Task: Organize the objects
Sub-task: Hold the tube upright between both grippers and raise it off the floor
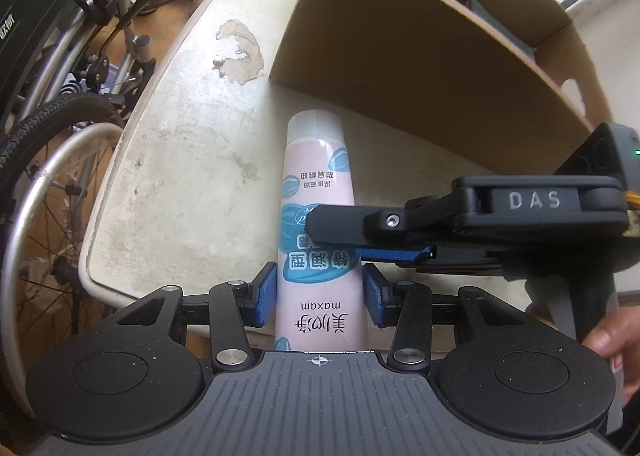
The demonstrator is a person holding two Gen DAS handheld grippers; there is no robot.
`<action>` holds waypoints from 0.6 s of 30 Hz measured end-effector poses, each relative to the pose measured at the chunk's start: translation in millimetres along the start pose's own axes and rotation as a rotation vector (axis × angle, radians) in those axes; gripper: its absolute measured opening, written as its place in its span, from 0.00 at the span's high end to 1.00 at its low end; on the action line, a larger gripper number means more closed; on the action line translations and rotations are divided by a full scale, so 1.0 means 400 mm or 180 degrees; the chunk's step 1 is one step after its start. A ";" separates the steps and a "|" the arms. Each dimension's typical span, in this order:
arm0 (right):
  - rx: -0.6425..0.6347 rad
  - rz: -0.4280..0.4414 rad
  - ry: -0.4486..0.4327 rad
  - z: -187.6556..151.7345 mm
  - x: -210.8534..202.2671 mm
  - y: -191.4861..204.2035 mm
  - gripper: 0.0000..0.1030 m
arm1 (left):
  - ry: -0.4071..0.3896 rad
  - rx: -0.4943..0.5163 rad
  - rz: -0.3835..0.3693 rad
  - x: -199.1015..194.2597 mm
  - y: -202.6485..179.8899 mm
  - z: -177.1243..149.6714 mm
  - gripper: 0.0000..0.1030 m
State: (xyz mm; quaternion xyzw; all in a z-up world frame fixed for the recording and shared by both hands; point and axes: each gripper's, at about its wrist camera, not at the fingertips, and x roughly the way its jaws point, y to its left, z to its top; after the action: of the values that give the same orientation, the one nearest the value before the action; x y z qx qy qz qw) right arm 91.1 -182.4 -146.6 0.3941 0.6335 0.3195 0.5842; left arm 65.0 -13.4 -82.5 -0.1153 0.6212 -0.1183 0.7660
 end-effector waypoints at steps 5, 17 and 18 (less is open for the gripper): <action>-0.0027 -0.0153 -0.0046 -0.008 0.010 0.009 0.71 | 0.0086 -0.0052 0.0061 0.013 0.000 0.007 0.57; -0.0027 -0.0278 -0.0109 -0.003 0.012 0.016 0.71 | 0.0139 -0.0111 0.0077 0.015 -0.019 0.021 0.57; -0.0027 -0.0283 -0.0109 -0.002 0.012 0.017 0.71 | 0.0139 -0.0115 0.0075 0.015 -0.021 0.021 0.57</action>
State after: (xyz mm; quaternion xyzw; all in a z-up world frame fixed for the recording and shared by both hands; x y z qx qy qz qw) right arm 91.0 -175.1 -143.0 0.3686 0.6389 0.2892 0.6102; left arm 73.9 -22.8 -83.6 -0.1191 0.6412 -0.1006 0.7514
